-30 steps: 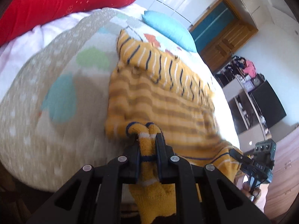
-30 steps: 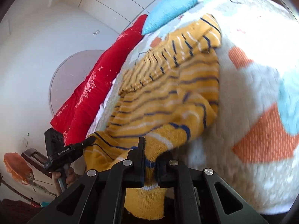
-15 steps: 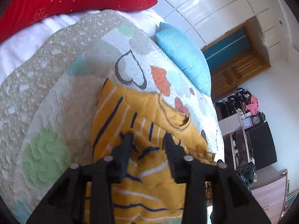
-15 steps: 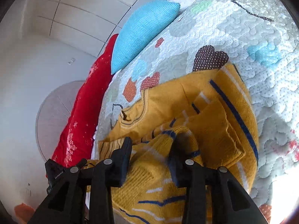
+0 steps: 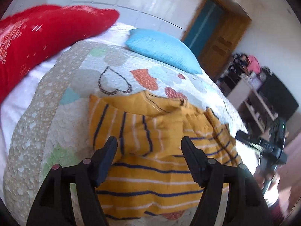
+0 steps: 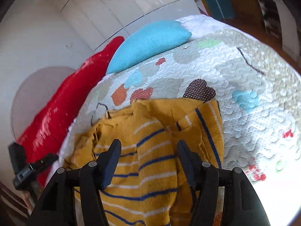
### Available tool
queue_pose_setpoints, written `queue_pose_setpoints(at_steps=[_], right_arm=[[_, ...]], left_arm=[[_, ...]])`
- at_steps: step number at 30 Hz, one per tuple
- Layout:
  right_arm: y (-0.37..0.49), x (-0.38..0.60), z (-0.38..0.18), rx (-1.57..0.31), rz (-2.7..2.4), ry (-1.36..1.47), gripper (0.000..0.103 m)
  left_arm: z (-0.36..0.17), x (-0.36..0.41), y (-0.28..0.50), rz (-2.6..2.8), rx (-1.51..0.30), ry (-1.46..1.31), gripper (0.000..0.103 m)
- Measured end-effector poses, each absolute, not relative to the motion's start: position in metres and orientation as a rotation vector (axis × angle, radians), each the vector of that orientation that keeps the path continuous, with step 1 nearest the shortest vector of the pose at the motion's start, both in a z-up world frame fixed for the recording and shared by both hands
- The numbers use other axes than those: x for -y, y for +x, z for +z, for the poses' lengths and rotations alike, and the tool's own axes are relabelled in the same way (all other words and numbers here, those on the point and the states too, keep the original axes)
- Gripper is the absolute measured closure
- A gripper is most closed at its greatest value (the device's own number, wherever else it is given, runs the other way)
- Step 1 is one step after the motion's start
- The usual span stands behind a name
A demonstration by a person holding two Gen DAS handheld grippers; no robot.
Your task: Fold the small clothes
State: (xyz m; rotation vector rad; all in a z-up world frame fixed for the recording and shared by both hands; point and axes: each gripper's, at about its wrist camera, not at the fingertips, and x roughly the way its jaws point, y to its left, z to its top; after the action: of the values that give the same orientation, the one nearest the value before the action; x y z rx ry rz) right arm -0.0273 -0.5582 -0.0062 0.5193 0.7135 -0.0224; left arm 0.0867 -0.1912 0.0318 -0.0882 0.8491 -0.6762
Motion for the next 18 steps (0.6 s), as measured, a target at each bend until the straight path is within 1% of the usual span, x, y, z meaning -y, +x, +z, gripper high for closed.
queue_pose_setpoints(at_steps=[3,6,10,14,15,18], right_arm=[[-0.028,0.525,-0.004,-0.727,0.045,0.383,0.037],[-0.003,0.500,-0.015,-0.787,0.131,0.358,0.037],[0.047,0.492,-0.042,-0.874,0.054,0.276,0.037],[0.076,0.517,-0.044,-0.858,-0.049,0.286,0.039],[0.080,0.524,-0.041,-0.844,-0.082,0.288,0.038],[0.092,0.550,-0.043,-0.842,-0.196,0.307,0.038]], left_arm=[[0.027,0.224,0.064,-0.779,-0.826,0.041,0.034],[0.007,0.253,0.074,-0.791,-0.888,0.093,0.034],[-0.024,0.264,0.128,-0.605,-0.930,0.142,0.034],[-0.029,0.246,0.183,-0.384,-0.872,0.143,0.034],[-0.031,0.241,0.195,-0.355,-0.877,0.133,0.034],[-0.044,0.226,0.225,-0.289,-0.944,0.113,0.034]])
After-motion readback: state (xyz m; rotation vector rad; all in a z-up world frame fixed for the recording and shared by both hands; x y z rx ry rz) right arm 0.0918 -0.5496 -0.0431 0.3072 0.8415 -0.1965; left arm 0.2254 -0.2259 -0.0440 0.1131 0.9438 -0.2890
